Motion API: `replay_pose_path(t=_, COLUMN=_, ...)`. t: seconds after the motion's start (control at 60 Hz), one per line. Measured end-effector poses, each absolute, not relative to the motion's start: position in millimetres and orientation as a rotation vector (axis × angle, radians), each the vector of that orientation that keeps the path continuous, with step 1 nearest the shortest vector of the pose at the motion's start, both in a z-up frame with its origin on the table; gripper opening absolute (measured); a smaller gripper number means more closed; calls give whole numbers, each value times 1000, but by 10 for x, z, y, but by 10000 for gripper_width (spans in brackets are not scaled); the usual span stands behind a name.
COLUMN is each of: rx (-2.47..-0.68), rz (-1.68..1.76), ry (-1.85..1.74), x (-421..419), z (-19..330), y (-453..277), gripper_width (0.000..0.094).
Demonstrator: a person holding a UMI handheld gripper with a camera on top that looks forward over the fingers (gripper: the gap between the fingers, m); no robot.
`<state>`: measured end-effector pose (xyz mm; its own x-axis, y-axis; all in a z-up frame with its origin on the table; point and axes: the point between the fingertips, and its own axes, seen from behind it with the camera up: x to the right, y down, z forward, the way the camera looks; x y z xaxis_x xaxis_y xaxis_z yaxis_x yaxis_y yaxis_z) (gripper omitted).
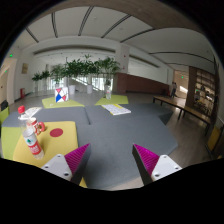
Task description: Pour water
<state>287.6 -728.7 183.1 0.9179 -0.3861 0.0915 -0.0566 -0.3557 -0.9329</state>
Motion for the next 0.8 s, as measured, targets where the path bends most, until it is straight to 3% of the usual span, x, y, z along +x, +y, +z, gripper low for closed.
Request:
replay_pose_path(t=0.167, rx=-1936, rz=-373, ry=294, x=2758, z=1824, y=-7410, gripper_width=858)
replay_pose_path(t=0.433, rx=-1950, rz=-329, ry=205, x=1825, z=1738, y=-7715, gripper_width=860)
replay_pose_path(t=0.8, rx=-1909, rz=-147, ry=28, x=96, z=1512, y=-6744, gripper_width=841)
